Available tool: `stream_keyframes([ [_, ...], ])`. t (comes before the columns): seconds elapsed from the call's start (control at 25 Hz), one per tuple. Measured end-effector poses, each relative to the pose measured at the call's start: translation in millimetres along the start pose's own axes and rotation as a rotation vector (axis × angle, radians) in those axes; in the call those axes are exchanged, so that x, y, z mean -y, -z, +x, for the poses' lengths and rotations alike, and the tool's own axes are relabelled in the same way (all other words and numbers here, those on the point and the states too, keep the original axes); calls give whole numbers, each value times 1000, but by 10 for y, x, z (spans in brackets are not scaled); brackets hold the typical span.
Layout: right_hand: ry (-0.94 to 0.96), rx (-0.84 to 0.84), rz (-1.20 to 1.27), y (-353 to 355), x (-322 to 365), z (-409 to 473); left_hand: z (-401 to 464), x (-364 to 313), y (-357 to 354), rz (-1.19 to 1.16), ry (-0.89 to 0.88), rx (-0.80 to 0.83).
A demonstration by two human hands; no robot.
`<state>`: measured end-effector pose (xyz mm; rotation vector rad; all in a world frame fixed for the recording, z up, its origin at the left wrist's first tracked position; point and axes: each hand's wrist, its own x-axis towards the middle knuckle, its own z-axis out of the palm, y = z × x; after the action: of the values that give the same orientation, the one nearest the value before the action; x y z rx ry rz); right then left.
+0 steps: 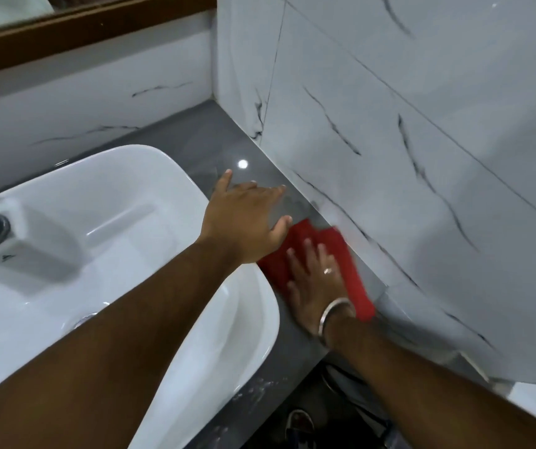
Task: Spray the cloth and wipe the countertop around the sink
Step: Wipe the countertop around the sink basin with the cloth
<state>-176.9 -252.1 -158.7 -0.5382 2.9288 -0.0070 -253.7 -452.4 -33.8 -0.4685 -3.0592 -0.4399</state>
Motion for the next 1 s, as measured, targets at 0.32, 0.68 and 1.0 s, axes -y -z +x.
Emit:
stream_keyframes([
  [0.32,299,31,-40,238,-601,147,5,35,-19,12,4,19],
  [0.68,670,156,88,-139,390,-1014,-61,-30,1,16,10,-40],
  [1.0,-93,-9,83,169,-397,-365,-1889,-136,140,-44,464,0],
])
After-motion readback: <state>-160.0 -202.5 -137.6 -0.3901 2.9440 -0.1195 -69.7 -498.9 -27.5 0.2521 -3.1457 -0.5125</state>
